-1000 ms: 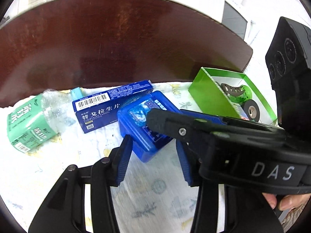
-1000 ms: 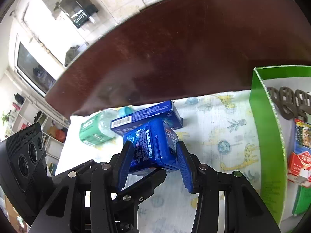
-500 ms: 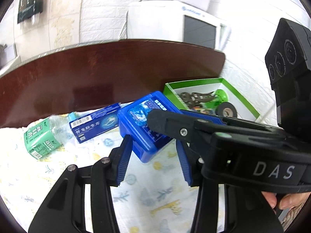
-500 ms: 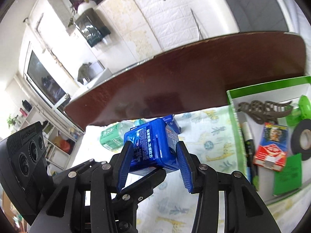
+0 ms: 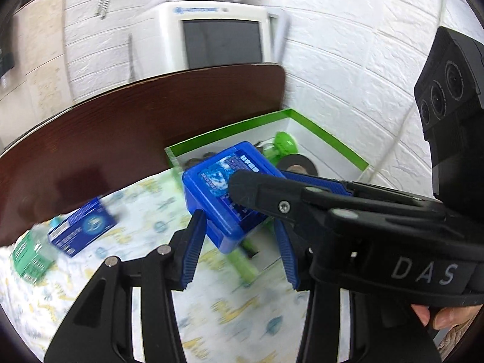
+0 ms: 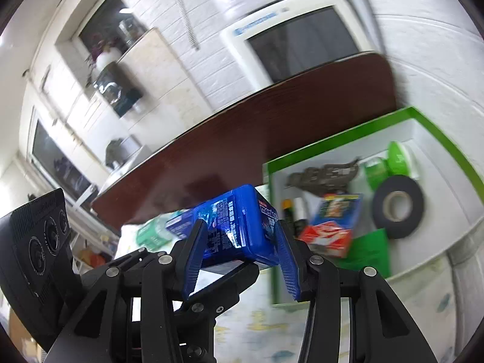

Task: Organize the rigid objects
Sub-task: 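Lift the blue container with both grippers into the green box, then open both grippers to release the blue container in the box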

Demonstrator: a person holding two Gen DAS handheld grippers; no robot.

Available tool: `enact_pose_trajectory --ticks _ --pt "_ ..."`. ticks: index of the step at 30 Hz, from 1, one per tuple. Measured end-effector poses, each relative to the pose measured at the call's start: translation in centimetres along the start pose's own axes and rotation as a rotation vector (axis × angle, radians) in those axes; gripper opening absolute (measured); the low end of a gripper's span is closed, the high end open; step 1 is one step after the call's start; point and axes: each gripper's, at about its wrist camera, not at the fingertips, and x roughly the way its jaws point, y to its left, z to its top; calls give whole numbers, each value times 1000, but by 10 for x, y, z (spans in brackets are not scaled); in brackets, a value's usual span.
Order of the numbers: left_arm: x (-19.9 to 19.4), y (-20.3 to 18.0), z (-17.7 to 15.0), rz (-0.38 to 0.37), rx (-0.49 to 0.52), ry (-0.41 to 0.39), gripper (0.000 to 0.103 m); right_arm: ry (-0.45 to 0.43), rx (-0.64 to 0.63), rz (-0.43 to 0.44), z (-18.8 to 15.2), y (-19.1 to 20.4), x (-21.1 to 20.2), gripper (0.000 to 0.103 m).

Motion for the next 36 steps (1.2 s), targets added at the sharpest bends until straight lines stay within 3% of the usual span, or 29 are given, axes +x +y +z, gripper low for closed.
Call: enact_pose_trajectory --ticks 10,19,25,36 --pt "65 -72 32 -141 114 61 45 -97 154 -143 8 -89 -40 48" --pt "105 -109 48 -220 166 91 46 -145 189 -330 12 -125 -52 48" --pt "120 -113 42 -235 167 124 44 -135 223 -369 9 -142 -46 48" --pt "90 -80 36 -179 115 76 45 -165 237 -394 7 -139 -50 48"
